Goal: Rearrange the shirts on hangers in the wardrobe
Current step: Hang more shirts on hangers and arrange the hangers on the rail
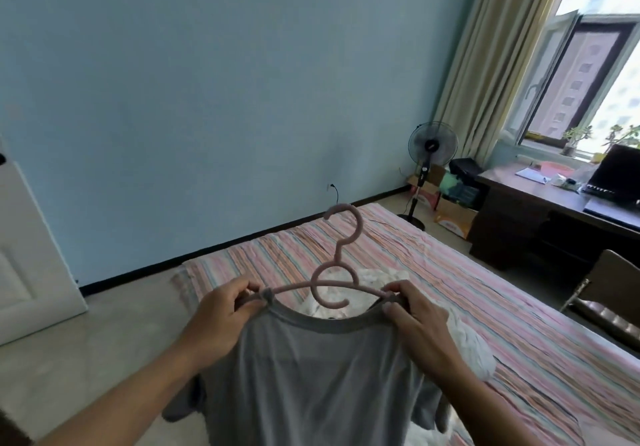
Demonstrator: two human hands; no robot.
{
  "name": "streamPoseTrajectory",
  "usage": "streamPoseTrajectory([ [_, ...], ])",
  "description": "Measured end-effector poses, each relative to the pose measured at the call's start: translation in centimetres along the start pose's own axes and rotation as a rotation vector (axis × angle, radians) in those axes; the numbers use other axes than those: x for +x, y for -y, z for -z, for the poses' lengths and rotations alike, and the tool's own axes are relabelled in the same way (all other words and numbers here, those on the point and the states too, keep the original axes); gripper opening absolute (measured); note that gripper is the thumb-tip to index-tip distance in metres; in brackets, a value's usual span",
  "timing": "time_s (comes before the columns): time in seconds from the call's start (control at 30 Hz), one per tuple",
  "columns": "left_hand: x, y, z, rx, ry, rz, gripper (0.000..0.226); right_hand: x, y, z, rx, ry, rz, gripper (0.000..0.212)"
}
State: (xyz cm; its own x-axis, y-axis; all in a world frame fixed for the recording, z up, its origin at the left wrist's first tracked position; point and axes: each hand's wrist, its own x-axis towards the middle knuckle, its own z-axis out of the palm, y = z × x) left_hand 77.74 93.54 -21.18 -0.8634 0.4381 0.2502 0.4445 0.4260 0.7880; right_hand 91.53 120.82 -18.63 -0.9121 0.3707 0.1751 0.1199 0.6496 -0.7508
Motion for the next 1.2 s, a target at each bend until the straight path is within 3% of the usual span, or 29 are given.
streamPoseTrajectory([
  [0.17,-4.1,-3.9,8.5,-0.027,-0.104,-0.011,0.016,-1.0,6.9,-1.2,-0.033,-0.016,0.142,0.014],
  [0.53,-12.7,-9.9,21.3,-0.003,-0.485,-0.006,0.011,-0.4,18.9,-3.0,0.151,0.17,0.498,0.013],
  [0.8,-19.9,-11.6,26.1,0.175,-0.631,0.067,0.015,0.0,25.3,-6.3,0.202,0.359,0.767,0.01],
  [1.0,-26.1,-13.0,27.6,0.184,-0.856,0.147,0.024,-1.3,30.8,-9.6,0.251,0.514,0.963,0.012],
  [1.2,-33.2,-13.8,28.5,0.337,-1.016,0.25,0.023,-5.4,35.1,-12.6,0.308,0.695,1.106,0.016],
])
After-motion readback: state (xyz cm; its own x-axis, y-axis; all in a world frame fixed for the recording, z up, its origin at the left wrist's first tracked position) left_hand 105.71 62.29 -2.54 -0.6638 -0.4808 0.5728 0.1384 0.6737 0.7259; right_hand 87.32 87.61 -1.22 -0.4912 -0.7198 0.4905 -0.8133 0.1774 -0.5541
